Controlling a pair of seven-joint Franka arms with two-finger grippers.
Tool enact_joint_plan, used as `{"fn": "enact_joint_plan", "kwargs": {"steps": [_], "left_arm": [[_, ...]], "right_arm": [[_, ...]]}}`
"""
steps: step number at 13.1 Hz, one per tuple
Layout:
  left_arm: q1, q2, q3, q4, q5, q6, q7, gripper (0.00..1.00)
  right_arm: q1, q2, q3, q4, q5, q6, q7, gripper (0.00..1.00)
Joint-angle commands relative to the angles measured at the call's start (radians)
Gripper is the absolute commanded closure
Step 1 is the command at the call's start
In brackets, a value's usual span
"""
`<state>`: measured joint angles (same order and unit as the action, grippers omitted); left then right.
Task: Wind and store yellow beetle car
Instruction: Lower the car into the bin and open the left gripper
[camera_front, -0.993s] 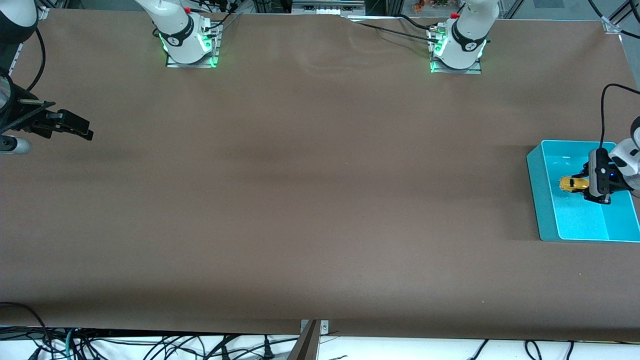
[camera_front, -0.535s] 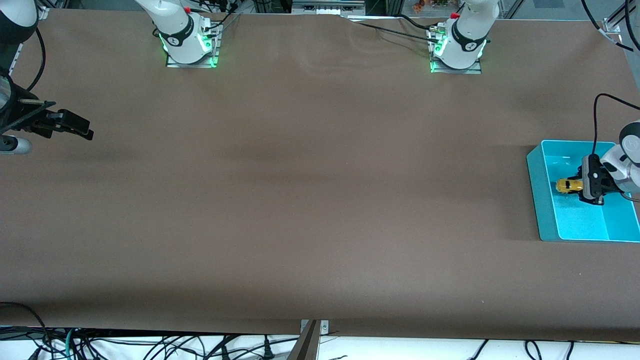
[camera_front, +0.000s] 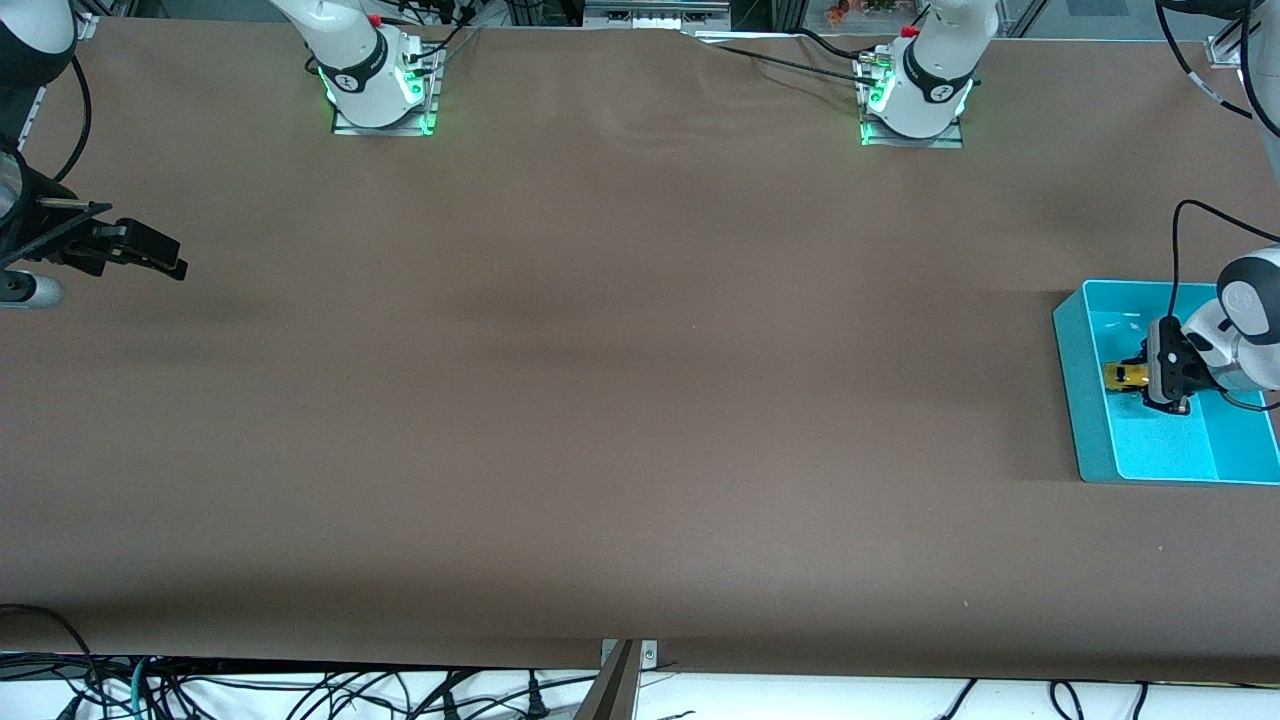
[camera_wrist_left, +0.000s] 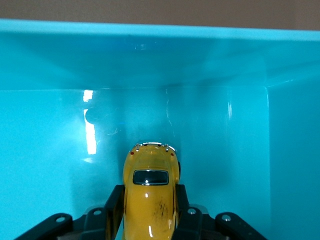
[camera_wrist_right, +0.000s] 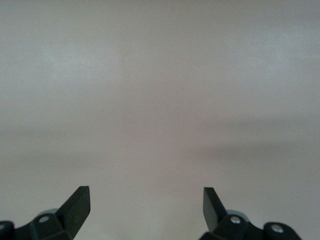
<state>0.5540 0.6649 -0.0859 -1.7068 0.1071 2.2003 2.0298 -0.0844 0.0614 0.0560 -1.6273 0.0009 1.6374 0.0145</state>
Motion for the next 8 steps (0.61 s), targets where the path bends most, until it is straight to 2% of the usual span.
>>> {"fn": "enact_joint_plan", "kwargs": {"steps": [1, 2, 4, 5, 8], "left_arm": [[-0.005, 0.036, 0.003, 0.021, 0.019, 0.035, 0.0, 0.65], [-0.005, 0.044, 0.002, 0.021, 0.019, 0.035, 0.0, 0.56], [-0.008, 0.036, 0.002, 0.032, 0.019, 0.023, -0.002, 0.12], [-0.009, 0.027, 0.002, 0.035, 0.019, 0.01, -0.002, 0.0], [-0.019, -0.051, -0.005, 0.039, 0.014, -0.136, -0.094, 0.0]], "right_arm": [[0.0, 0.008, 0.004, 0.027, -0.012, -0.024, -0.011, 0.0], [0.0, 0.009, 0.004, 0.027, -0.01, -0.024, -0.011, 0.0], [0.0, 0.008, 0.004, 0.027, -0.012, -0.024, -0.011, 0.0], [0.0, 0.009, 0.004, 0.027, -0.012, -0.024, -0.011, 0.0], [0.0, 0.009, 0.004, 0.027, -0.012, -0.024, -0.011, 0.0]]}}
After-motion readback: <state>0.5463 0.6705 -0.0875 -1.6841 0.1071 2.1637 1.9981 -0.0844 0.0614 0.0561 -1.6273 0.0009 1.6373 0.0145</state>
